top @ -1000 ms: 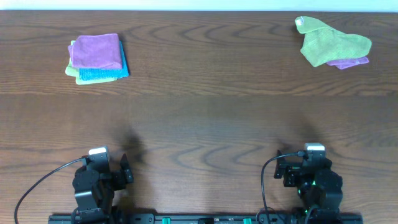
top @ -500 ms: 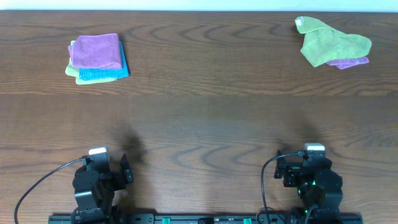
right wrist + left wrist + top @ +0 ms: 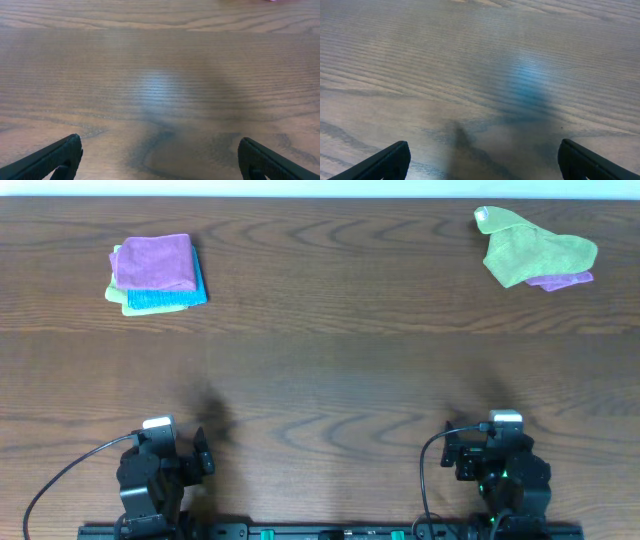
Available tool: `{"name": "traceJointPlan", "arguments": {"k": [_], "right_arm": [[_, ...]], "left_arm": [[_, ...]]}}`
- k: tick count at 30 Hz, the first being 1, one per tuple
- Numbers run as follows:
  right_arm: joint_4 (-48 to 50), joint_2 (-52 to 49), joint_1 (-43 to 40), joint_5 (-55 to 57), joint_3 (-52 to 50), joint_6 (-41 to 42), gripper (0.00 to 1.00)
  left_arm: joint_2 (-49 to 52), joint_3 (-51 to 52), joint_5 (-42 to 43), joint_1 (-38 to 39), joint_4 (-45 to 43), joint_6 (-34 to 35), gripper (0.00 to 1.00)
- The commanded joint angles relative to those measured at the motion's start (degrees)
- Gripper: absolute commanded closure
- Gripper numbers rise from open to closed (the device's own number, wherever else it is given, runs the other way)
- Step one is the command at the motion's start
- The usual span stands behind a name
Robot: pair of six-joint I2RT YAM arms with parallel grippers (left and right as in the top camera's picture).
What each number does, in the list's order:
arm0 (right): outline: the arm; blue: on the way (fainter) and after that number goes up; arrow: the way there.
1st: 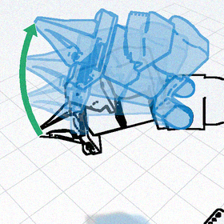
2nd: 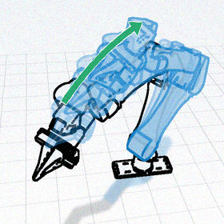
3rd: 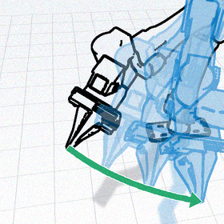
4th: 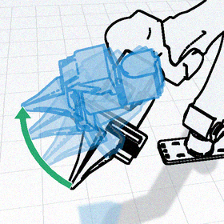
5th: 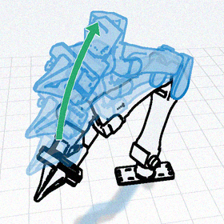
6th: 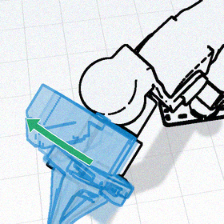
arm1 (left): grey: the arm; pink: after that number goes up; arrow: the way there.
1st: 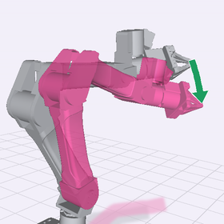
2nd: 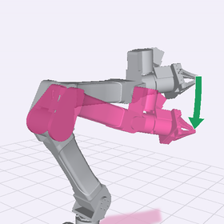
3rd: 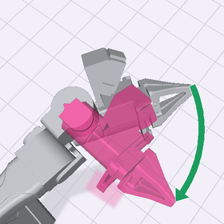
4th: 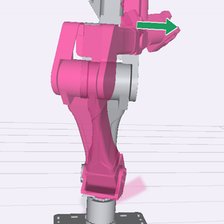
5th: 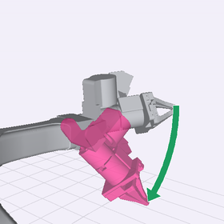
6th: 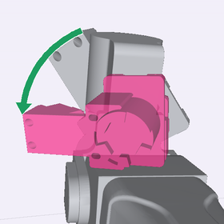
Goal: Fold the cloth
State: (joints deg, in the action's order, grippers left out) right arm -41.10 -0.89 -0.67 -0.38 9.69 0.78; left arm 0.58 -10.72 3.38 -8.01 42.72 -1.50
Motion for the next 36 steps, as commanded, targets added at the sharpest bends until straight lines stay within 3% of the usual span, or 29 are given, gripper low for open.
{"name": "traceJointPlan", "arguments": {"k": [1,14,17,36], "right_arm": [[-0.3,0.6,0.4,0.2,-0.6,-0.6,0.01],[-0.2,0.2,0.3,-1.4,-0.5,-0.3,0.01],[1.9,-3.5,0.3,-1.5,0.9,4.8,0.01],[4.3,-36.1,0.2,0.4,33.7,9.2,0.01]], "left_arm": [[-0.4,1.2,-0.8,0.2,0.7,0.0,0.05],[-0.4,1.2,-0.8,0.2,0.7,0.0,0.05],[-0.4,1.2,-0.8,0.2,0.7,0.0,0.05],[-0.4,1.2,-0.8,0.2,0.7,0.0,0.05]]}}
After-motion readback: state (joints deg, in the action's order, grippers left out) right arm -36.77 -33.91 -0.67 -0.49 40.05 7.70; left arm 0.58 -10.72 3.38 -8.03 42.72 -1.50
